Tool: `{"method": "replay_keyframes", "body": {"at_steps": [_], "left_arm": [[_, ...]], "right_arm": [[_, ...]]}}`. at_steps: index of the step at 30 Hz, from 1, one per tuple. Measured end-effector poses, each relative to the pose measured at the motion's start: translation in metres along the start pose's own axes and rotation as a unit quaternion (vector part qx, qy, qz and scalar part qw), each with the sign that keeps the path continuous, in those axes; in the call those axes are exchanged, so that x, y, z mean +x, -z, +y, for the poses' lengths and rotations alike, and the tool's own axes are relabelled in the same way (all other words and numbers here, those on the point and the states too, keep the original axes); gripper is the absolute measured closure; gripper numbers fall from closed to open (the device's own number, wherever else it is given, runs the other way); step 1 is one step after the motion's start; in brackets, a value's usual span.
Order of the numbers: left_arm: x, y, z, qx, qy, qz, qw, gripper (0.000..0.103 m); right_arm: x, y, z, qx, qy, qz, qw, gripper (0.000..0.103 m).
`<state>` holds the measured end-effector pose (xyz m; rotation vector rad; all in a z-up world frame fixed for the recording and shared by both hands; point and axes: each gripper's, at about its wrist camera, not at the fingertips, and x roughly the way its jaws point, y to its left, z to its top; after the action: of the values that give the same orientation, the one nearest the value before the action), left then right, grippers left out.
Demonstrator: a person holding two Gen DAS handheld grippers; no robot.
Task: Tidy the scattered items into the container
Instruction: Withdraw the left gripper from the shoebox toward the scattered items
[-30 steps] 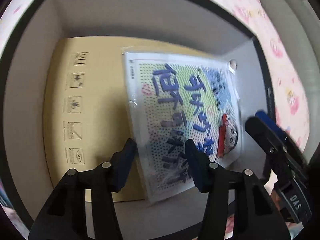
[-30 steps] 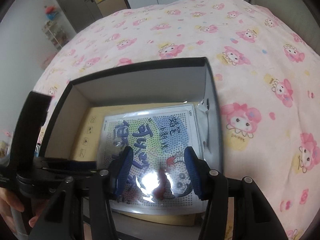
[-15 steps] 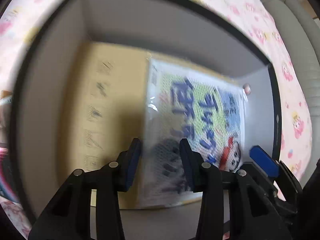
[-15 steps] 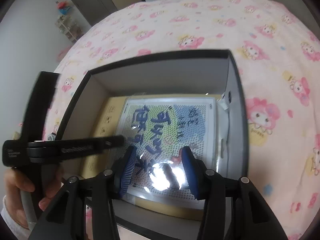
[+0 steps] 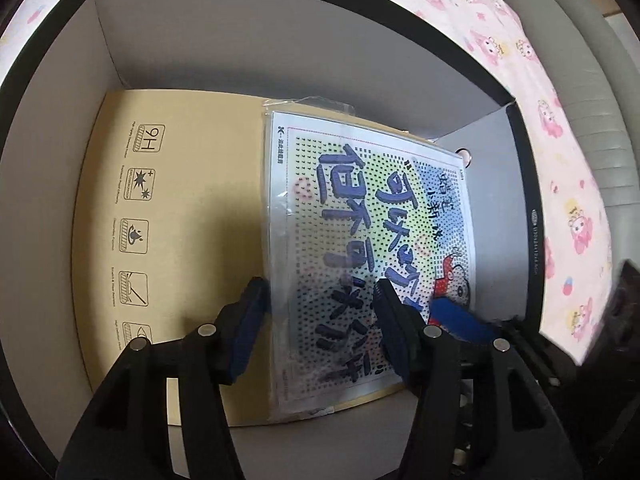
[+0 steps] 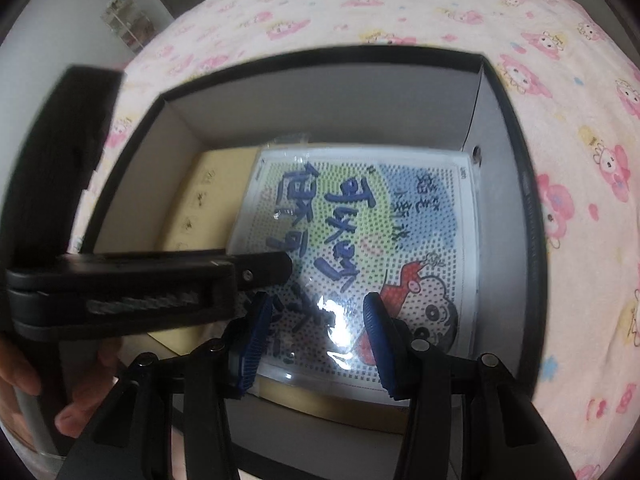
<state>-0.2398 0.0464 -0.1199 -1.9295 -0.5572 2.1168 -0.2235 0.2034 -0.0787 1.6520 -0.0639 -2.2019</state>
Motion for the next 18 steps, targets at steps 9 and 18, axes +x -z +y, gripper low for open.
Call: {"method": "replay_keyframes", "body": {"at_steps": [9, 18], "left_arm": [[-0.028, 0.029, 0.022, 0.000, -0.037, -0.064, 0.9973, 0.066], [-0.022, 0.028, 0.031, 0.024, -0.054, -0.035, 0.9976, 0.069]], "right_arm": [[0.008, 0.005, -0.005, 0.044, -0.029, 0.007, 0.999, 0.048], [0.005, 0.015, -0.007, 0.049, -0.057, 0.018, 0.997, 0.036]]}}
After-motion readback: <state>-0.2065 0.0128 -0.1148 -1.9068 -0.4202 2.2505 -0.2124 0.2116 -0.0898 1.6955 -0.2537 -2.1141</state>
